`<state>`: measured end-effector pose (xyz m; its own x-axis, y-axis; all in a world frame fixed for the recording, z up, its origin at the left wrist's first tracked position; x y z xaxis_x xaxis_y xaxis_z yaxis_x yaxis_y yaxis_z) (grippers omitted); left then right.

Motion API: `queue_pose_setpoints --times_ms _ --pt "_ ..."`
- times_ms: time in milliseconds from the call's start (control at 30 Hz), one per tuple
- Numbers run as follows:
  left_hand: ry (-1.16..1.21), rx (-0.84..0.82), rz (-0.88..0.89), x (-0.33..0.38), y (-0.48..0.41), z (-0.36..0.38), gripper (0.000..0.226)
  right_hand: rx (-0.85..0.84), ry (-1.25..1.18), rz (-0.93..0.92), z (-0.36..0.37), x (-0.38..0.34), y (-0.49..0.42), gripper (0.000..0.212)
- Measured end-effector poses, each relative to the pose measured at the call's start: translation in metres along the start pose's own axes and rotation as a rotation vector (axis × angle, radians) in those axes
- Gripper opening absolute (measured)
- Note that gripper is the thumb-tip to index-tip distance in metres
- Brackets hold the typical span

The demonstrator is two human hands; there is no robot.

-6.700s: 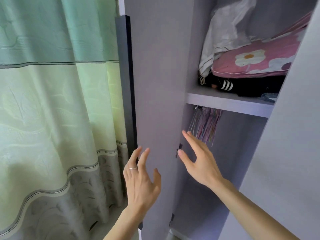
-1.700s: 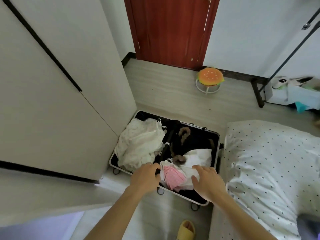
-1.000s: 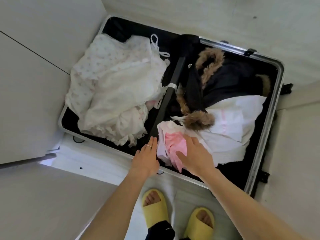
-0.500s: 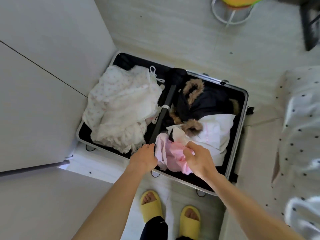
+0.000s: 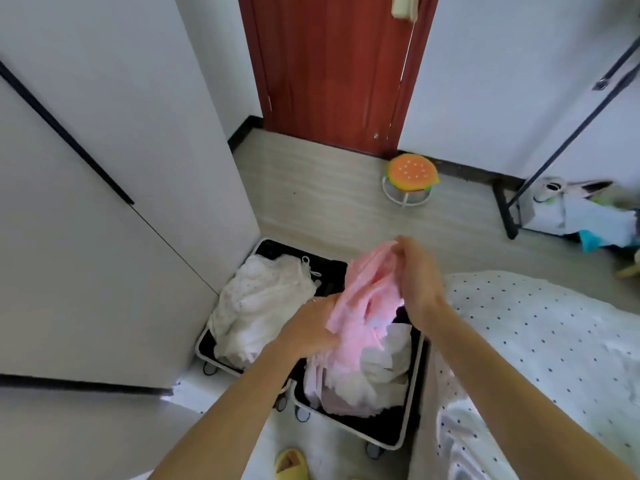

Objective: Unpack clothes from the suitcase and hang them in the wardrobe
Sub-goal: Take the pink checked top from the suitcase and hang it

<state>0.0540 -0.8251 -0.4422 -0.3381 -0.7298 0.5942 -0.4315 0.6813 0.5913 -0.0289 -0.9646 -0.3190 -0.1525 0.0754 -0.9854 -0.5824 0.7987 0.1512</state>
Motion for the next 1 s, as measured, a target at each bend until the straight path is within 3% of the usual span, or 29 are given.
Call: queue_pose_setpoints --times_ms 67,133,300,367,467,633,700,800,867,933,1000 --pt "-0.031 0.054 0.033 0.029 0.021 -0.024 0.036 0.005 -0.059 -0.046 -0.009 -0.052 -0.001 0.023" --pt "-0.053 0.125 0.021 0.050 0.048 -0.050 0.027 -0.004 -0.113 -0.097 -0.017 -0.100 0.007 0.018" --pt "0.093 0.296 -0.072 0.075 0.124 -0.124 0.028 -0.026 -0.107 -0.217 -0.043 -0.196 0.038 0.027" --pt "0.137 0.377 -0.073 0.080 0.148 -0.153 0.026 0.013 -0.090 -0.270 -0.058 -0.216 0.048 0.015" --pt "0.288 0.417 -0.045 0.085 0.187 -0.186 0.029 0.027 -0.073 -0.335 -0.074 -0.233 0.065 0.015" --pt "-0.057 0.335 -0.064 0.089 0.233 -0.210 0.014 0.045 -0.025 -0.425 -0.082 -0.243 0.079 0.028" --pt "-0.076 0.450 -0.038 0.091 0.251 -0.227 0.018 0.023 -0.005 -0.475 -0.078 -0.247 0.083 0.026" --pt "0.042 0.718 0.023 0.099 0.280 -0.260 0.017 -0.079 0.110 -0.535 -0.067 -0.250 0.088 0.025" --pt "0.047 0.850 0.034 0.110 0.298 -0.274 0.020 -0.248 0.195 -0.517 -0.048 -0.246 0.089 0.027" --pt "-0.010 0.947 0.058 0.127 0.317 -0.280 0.017 -0.476 0.313 -0.350 -0.022 -0.225 0.096 0.031" --pt "-0.121 1.034 0.094 0.146 0.333 -0.282 0.013 -0.626 0.536 -0.183 -0.006 -0.203 0.105 0.049"
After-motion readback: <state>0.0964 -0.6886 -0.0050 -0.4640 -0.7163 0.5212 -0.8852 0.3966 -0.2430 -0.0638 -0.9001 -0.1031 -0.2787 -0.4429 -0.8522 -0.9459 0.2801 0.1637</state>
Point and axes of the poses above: each hand's wrist, its own y-axis away from the middle knuckle, its own z-axis out of the palm, x = y × z, the point moved 10 cm from there along -y, towards the middle knuckle, and after that the axes turned 10 degrees about -z, right-handed, at the moved point
